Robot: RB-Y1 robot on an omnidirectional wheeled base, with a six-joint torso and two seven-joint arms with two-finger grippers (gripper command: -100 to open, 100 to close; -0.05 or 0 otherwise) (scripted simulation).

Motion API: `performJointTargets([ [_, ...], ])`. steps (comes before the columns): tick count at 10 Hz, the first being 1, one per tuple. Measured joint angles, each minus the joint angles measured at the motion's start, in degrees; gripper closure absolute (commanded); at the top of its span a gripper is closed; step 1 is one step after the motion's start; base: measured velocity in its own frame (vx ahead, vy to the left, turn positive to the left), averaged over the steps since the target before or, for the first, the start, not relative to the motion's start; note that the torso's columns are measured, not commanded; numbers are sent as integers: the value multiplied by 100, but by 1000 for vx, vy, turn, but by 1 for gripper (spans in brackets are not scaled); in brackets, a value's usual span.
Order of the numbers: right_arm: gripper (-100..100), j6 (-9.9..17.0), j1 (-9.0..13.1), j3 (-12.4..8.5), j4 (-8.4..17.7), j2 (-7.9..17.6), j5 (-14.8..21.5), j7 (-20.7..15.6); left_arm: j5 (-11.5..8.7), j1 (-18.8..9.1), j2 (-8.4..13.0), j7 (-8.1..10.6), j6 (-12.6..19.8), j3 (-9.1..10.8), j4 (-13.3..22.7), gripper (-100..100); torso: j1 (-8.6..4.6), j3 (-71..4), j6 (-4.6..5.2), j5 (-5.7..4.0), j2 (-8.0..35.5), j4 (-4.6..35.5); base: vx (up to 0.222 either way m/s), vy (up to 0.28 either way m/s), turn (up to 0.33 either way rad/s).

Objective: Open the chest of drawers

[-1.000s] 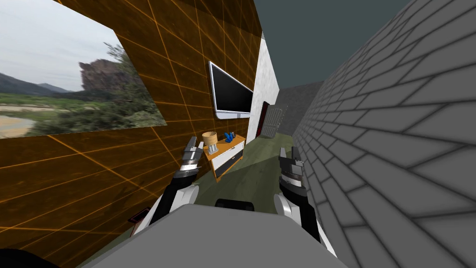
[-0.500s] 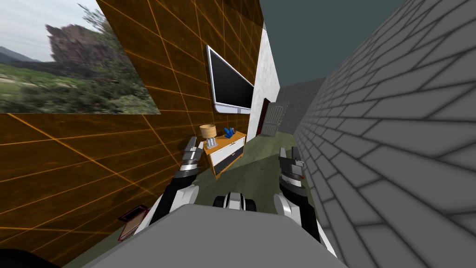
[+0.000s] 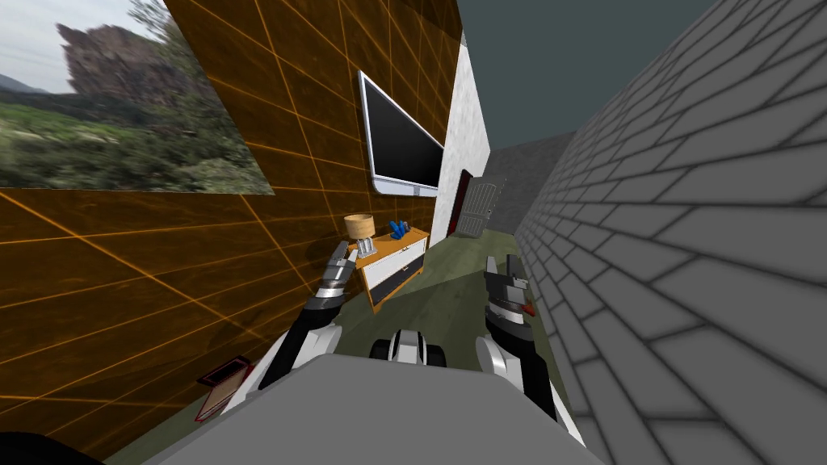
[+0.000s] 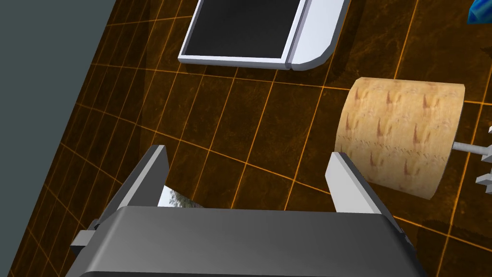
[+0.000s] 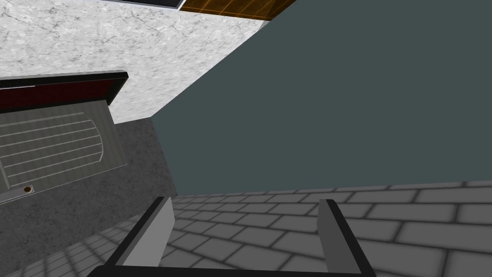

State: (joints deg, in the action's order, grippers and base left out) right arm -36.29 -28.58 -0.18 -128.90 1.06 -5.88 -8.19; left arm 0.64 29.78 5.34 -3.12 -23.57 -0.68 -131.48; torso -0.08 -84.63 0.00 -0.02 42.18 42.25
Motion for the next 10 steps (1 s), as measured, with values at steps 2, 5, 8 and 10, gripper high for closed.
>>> performJointTargets([
  [2,0,0,-1,0,0,0,0,0,-49,-8,233,47,-187,40,288,-100,9,1,0,3,1,1,161,-69,75],
  [5,0,0,-1,0,0,0,0,0,-115,-33,463,112,-554,75,798,-100,6,5,0,2,9,3,176,-91,102],
  [8,0,0,0,0,0,0,0,0,-187,-77,600,185,-845,132,1272,-100,16,16,-1,5,25,8,147,-62,71],
  [10,0,0,-1,0,0,0,0,0,-268,-105,718,271,-1115,206,1643,-100,-6,-7,0,-1,-11,-3,190,-99,92],
])
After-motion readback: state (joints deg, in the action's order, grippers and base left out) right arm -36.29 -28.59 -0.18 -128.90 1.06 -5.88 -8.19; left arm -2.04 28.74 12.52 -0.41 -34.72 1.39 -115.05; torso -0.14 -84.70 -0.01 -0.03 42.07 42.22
